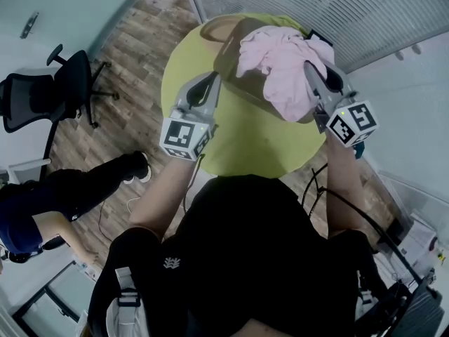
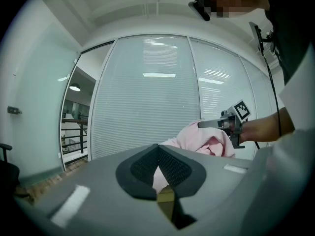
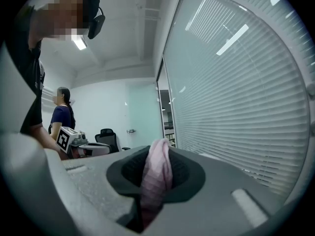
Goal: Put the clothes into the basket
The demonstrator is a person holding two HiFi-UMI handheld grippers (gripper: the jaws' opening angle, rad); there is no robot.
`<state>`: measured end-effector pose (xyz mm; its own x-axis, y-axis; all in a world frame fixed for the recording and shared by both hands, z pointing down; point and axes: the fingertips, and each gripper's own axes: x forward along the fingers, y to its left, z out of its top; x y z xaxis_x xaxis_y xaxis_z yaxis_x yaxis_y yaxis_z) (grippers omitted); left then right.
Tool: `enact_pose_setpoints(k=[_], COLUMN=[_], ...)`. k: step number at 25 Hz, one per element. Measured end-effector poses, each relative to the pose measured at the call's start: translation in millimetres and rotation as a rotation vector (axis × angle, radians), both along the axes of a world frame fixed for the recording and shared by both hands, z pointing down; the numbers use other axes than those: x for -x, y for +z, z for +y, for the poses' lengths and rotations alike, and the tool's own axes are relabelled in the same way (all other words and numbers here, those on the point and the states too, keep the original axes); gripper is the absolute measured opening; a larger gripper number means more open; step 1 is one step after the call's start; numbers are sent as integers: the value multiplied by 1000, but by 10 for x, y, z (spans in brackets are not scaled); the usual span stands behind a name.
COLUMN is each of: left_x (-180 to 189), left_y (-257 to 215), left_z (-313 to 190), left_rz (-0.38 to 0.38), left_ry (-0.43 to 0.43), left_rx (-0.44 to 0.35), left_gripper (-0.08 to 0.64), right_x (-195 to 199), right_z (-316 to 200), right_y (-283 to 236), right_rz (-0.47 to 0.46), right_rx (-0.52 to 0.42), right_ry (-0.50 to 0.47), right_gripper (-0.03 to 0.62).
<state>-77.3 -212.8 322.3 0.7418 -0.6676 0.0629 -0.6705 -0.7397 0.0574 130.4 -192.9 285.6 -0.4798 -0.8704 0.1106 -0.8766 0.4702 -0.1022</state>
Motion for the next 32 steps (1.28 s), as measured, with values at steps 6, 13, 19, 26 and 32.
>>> enact_pose_setpoints(k=[6, 13, 19, 26, 32], left_x=[-192, -232, -296, -346, -343], left_y=[299, 447, 603, 780, 889], left_z=[-59, -108, -118, -143, -157], left_rz=[-27, -41, -49, -52, -64], left_ry=[-8, -12, -20, -17, -17], left_rx=[13, 37, 71, 92, 116], left_gripper=[6, 6, 6, 6, 6], right_x=[-197, -176, -252, -287, -315], right_z=[-115, -235, -284, -362, -417], right_y=[416, 659, 909, 1197, 1404], right_rz=[-17, -21, -30, -42, -43], right_rx=[19, 44, 85, 122, 161], right_ry=[-9, -28, -29, -23, -20], right_gripper=[63, 63, 63, 63, 63])
